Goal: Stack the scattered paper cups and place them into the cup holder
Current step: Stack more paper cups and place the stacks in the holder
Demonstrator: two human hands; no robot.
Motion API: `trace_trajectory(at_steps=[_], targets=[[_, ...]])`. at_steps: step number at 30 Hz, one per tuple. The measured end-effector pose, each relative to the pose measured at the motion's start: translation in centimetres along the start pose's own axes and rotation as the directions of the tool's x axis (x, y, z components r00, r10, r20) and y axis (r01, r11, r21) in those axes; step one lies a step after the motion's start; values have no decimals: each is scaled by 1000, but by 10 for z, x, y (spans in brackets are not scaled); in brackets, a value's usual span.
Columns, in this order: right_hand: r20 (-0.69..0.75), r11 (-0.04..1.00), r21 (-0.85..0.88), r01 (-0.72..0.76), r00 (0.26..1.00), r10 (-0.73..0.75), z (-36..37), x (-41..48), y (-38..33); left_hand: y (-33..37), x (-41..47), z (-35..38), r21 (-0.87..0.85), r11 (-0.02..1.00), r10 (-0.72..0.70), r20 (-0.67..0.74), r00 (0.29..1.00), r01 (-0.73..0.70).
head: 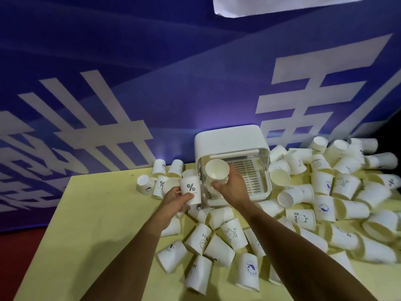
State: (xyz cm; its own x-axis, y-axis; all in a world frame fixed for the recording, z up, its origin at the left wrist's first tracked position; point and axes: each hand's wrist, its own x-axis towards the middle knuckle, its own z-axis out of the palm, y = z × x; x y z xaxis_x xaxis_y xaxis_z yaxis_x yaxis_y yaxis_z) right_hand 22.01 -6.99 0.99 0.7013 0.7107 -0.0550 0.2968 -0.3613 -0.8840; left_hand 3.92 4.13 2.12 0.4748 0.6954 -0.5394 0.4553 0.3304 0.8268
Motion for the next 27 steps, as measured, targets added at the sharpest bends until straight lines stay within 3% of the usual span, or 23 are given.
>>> trace_trajectory(at_steps=[27], targets=[[47, 979, -202, 30, 999, -21, -8, 0, 1, 1, 4, 0, 68, 998, 8, 117, 993, -16]])
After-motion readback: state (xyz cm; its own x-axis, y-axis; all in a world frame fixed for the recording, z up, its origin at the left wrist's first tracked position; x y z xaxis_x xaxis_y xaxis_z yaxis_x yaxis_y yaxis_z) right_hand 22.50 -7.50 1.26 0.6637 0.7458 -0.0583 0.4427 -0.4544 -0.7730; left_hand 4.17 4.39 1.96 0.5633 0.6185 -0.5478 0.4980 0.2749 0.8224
